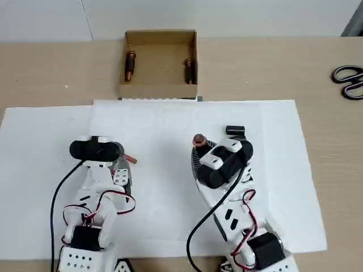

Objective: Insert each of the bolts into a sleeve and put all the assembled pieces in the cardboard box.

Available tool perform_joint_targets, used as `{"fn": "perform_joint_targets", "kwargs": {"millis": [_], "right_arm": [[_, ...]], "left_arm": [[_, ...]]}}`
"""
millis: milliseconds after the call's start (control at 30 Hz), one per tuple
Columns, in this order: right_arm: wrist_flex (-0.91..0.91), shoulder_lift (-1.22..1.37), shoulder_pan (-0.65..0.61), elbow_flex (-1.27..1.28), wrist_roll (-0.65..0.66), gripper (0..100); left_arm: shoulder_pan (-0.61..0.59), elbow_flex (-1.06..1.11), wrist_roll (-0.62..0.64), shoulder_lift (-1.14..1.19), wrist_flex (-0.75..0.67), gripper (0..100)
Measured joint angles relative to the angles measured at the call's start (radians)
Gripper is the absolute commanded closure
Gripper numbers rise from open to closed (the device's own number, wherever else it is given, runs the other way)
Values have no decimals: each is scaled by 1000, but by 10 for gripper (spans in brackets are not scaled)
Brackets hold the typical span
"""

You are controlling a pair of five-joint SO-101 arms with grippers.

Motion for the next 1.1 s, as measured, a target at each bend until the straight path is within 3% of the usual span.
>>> {"fn": "perform_joint_targets", "kwargs": {"millis": [1100], "right_arm": [[-18, 0, 3, 0, -46, 995]], "left_arm": [[0, 9, -43, 0, -31, 994]]}}
